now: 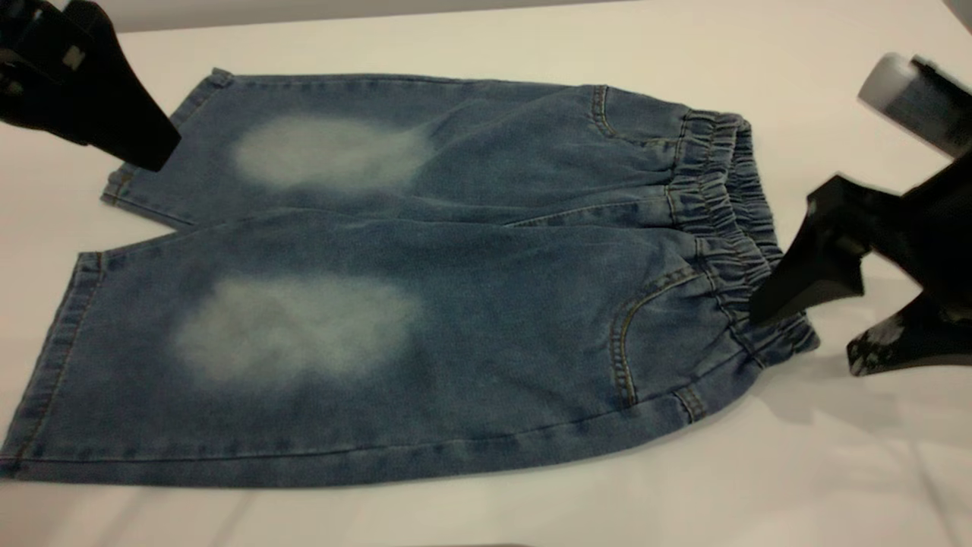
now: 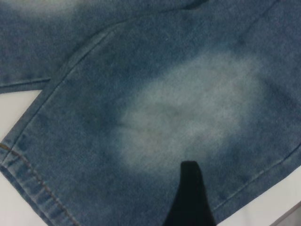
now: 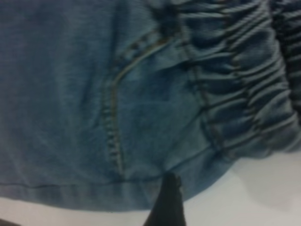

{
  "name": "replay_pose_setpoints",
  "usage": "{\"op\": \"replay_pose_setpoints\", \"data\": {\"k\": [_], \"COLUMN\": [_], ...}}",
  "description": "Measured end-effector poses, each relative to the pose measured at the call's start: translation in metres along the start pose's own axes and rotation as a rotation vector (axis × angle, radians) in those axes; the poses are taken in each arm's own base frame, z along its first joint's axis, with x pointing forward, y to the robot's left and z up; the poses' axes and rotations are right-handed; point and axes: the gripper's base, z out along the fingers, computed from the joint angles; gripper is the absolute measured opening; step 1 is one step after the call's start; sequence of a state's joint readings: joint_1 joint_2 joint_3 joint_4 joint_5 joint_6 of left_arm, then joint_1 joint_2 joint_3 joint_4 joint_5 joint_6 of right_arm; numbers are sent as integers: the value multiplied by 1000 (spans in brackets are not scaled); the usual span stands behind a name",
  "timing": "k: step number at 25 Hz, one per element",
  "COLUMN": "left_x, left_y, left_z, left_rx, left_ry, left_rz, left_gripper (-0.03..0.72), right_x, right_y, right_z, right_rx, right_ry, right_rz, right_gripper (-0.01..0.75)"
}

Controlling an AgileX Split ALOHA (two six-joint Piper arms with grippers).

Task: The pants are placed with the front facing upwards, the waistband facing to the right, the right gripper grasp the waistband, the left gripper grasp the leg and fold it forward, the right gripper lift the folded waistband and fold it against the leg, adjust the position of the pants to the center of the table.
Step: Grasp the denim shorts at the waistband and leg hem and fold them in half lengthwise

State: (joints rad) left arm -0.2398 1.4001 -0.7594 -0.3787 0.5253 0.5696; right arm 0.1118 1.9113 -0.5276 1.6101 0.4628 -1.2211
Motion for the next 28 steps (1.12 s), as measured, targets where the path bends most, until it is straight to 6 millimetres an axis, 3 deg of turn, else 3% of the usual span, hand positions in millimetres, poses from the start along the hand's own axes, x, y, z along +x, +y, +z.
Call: {"op": "replay_pose_setpoints", "data": {"k": [6,28], "left_x": [0,0], "left_y": [0,0], "left_z": [0,0], "left_rx": [0,0], "left_ry": [-1,-1], "left_rz": [2,2], "left_gripper": [515,515], "right_x": [-10,-11], "right_y": [-1,-3], "right_z": [10,11], "right_rx": [1,11], "right_ry": [-8,6], "right_rz": [-27,-44], "right_gripper": [587,587]}}
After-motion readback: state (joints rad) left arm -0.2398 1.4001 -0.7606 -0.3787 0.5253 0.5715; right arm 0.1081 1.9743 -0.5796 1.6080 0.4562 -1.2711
